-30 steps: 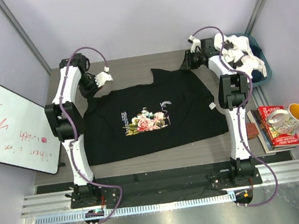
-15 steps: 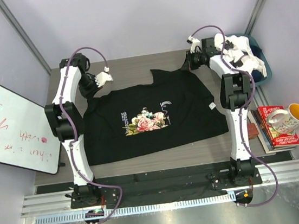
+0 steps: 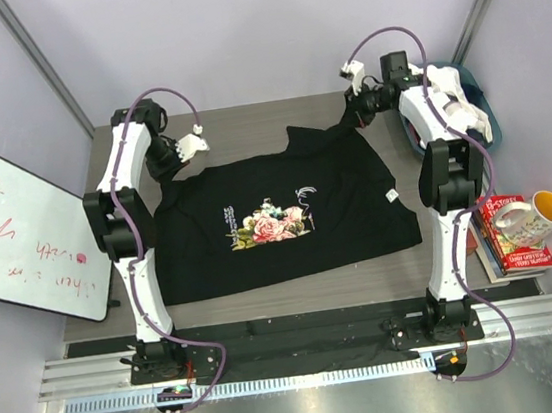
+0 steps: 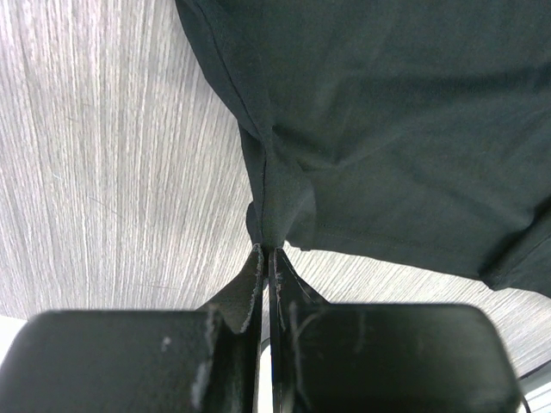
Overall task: Fold and stack the t-shirts
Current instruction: Grap the side of the flattened tshirt furthest away from the robot with both arms
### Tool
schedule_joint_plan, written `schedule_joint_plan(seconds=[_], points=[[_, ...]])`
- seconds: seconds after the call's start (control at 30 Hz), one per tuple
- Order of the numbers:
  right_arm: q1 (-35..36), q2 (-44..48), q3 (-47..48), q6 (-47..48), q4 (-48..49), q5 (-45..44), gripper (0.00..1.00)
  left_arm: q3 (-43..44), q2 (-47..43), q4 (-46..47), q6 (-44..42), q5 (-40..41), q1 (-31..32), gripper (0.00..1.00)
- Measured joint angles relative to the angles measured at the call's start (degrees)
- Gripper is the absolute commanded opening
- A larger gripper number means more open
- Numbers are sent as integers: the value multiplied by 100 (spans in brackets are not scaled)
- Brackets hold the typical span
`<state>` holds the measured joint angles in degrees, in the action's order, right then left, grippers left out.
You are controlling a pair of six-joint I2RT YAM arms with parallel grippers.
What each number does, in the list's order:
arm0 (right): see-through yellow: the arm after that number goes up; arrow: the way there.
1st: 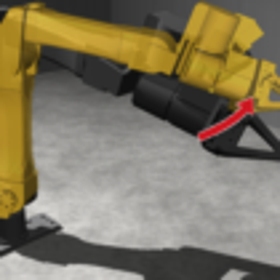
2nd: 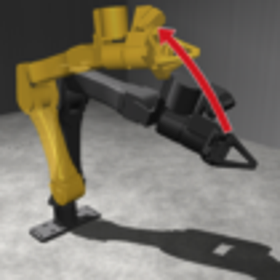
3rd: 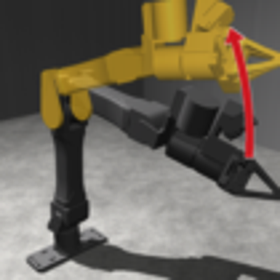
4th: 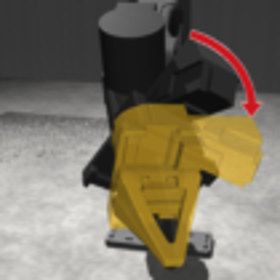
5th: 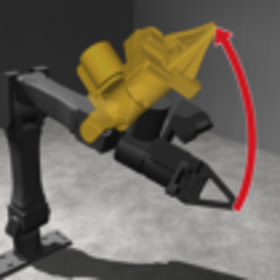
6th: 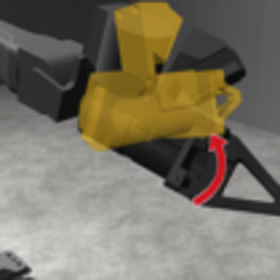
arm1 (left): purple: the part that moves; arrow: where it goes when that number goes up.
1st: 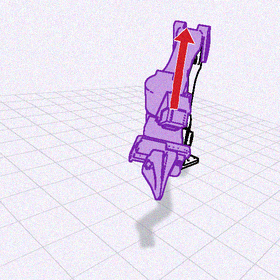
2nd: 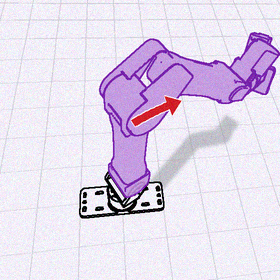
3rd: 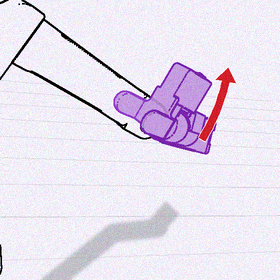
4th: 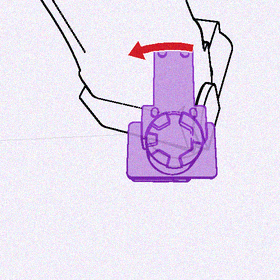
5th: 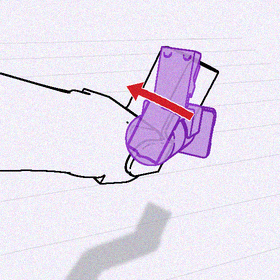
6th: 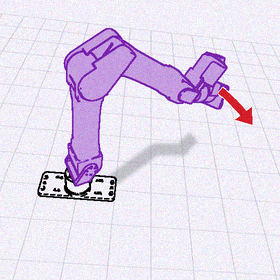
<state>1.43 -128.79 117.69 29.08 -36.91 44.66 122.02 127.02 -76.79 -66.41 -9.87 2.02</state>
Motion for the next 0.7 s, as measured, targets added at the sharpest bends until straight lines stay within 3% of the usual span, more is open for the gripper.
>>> schedule_joint_plan(seconds=[0.23, 0.4, 0.53, 0.7], points=[[96, 15, 17, 2789, -2712, -116, 1, -35, -2, -2, -61, 131, 0, 0], [337, 17, -199, 4116, -3508, -446, 3, -35, -2, 0, -138, 168, 0, 0], [505, 17, -599, 4730, -3742, -787, 49, -35, -2, 0, -151, 177, 0, 0], [562, 17, -621, 4843, -3947, -944, 58, -35, -2, 0, -149, 177, 0, 0]])
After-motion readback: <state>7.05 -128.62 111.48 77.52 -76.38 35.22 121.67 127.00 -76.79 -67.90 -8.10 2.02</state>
